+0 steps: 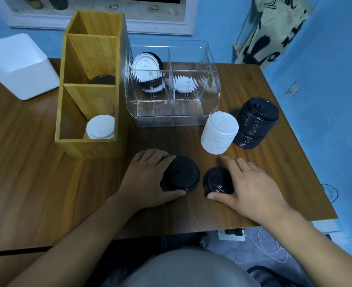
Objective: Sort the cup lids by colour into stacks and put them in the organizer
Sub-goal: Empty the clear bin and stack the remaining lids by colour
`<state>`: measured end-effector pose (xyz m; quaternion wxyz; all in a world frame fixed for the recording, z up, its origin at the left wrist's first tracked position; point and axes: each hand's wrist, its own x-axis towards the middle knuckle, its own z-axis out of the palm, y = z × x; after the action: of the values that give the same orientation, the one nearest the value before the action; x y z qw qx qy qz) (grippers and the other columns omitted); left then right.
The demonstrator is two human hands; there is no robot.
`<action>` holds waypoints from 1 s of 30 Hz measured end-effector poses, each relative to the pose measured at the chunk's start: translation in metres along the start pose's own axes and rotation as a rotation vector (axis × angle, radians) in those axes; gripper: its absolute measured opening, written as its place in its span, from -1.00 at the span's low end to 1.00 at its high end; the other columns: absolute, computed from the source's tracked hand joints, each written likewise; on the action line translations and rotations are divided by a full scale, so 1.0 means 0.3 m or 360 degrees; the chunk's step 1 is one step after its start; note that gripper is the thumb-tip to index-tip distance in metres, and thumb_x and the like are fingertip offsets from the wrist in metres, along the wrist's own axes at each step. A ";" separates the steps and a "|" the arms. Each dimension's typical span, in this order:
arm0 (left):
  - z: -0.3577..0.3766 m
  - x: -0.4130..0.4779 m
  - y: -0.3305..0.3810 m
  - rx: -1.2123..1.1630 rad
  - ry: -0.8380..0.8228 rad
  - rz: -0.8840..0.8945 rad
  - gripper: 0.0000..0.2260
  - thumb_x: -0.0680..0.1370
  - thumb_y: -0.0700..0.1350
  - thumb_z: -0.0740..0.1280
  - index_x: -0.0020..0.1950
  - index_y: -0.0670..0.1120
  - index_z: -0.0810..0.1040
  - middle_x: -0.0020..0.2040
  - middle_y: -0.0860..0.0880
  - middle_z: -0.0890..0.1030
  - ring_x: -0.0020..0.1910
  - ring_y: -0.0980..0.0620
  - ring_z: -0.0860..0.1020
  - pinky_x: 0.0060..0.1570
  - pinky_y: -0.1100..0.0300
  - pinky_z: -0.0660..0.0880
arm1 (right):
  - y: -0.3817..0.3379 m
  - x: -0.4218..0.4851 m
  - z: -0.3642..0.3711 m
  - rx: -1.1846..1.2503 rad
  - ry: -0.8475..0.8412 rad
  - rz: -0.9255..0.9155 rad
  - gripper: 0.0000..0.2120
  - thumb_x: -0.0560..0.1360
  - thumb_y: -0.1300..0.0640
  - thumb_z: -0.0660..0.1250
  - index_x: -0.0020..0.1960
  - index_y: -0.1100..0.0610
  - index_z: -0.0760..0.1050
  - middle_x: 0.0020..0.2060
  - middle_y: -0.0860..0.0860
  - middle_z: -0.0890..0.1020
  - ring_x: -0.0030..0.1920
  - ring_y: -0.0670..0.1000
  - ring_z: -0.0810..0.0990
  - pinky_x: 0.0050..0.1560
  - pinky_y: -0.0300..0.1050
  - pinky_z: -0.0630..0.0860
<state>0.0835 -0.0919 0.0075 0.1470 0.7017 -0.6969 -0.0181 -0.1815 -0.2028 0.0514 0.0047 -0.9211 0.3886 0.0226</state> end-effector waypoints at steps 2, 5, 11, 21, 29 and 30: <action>-0.001 0.000 0.002 -0.0008 0.0007 0.0004 -0.14 0.37 0.60 0.21 0.42 0.00 0.52 0.26 0.04 0.54 0.30 0.02 0.46 0.34 0.03 0.34 | -0.017 -0.017 0.012 0.0012 0.0061 0.0066 -0.01 0.36 -0.65 0.01 0.54 0.00 0.25 0.15 -0.02 0.51 0.12 0.08 0.53 0.03 0.07 0.57; -0.006 0.001 0.000 -0.0007 -0.0029 -0.0006 -0.12 0.37 0.61 0.19 0.44 0.01 0.49 0.29 0.06 0.52 0.32 0.03 0.43 0.37 0.04 0.31 | 0.040 -0.027 0.020 0.0458 -0.0253 -0.0222 -0.08 0.42 -0.51 0.19 0.62 -0.16 -0.05 0.56 -0.17 0.15 0.54 -0.07 0.16 0.43 0.16 0.36; -0.011 0.001 -0.001 -0.0032 -0.0088 -0.0031 -0.05 0.35 0.63 0.18 0.53 0.02 0.38 0.36 0.07 0.49 0.37 0.05 0.40 0.42 0.02 0.29 | 0.105 -0.014 0.022 0.0711 -0.0302 -0.0383 -0.19 0.39 -0.25 0.48 0.55 -0.17 0.23 0.44 -0.28 0.29 0.46 -0.20 0.24 0.44 0.02 0.36; 0.000 0.001 -0.005 -0.0095 0.0013 0.0032 -0.08 0.36 0.58 0.25 0.51 -0.01 0.39 0.31 0.07 0.55 0.32 0.04 0.47 0.36 0.02 0.34 | -0.172 0.107 -0.027 0.0816 0.0111 -0.0059 -0.19 0.27 -0.46 0.40 0.39 -0.05 0.42 0.15 -0.16 0.46 0.19 -0.07 0.48 0.21 -0.14 0.46; 0.011 -0.003 -0.016 -0.0117 0.0006 0.0037 -0.05 0.35 0.60 0.23 0.53 -0.01 0.37 0.34 0.06 0.54 0.34 0.04 0.45 0.39 0.03 0.31 | -0.250 0.157 -0.017 0.0481 -0.0093 -0.0079 -0.20 0.30 -0.51 0.32 0.38 -0.09 0.37 0.17 -0.15 0.47 0.17 -0.05 0.39 0.10 -0.09 0.50; 0.012 -0.004 -0.017 -0.0118 0.0016 0.0042 -0.05 0.35 0.60 0.23 0.53 -0.02 0.38 0.34 0.06 0.54 0.33 0.04 0.45 0.39 0.02 0.31 | -0.251 0.159 -0.016 0.0460 -0.0095 -0.0076 -0.22 0.29 -0.52 0.32 0.36 -0.10 0.37 0.16 -0.15 0.46 0.16 -0.06 0.39 0.07 -0.07 0.51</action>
<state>0.0877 -0.0916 0.0026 0.1768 0.6867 -0.7041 -0.0384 -0.0940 -0.1845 0.0533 0.1494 -0.9188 0.3653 -0.0063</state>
